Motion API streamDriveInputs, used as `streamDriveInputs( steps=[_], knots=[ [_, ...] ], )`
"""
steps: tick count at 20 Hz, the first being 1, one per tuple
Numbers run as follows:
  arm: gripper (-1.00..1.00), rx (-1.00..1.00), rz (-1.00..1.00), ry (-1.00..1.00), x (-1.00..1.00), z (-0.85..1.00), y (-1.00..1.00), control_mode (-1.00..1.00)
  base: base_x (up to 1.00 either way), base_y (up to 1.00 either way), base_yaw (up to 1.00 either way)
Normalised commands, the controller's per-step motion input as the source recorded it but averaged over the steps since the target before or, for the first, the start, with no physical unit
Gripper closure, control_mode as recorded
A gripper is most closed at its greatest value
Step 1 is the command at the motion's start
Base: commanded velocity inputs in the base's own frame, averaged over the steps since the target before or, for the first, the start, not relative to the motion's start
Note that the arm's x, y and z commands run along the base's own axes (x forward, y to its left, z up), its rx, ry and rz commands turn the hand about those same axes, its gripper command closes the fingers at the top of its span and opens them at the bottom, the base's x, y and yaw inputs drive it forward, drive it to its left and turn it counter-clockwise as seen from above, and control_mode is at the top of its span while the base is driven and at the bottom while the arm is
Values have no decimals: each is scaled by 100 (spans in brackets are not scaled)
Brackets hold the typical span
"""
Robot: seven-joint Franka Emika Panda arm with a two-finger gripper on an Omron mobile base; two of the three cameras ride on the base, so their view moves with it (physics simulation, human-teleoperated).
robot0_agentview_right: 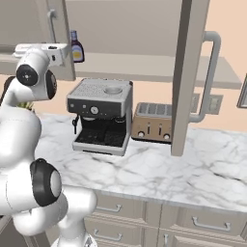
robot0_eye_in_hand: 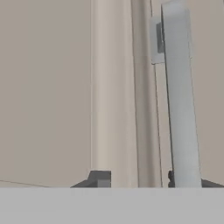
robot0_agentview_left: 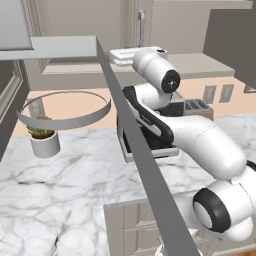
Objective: The dining table condiment station is running low on condiment bottle. Refill the condiment station by opening the cabinet and taking the condiment bottle from the cabinet and placing it on the dining table.
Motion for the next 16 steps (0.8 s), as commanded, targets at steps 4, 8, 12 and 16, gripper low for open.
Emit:
streamDriveInputs(
  steps=[4, 8, 12, 16],
  knots=[
    [100, -3, 7, 0, -84, -4, 100, -100, 0, 0, 0],
    [100, -3, 4, 0, -91, -3, 100, -100, 0, 0, 0],
    [100, -3, 1, 0, -91, -6, 100, -100, 0, 0, 0],
    [100, -1, 0, 0, -100, -6, 100, -100, 0, 0, 0]
  ],
)
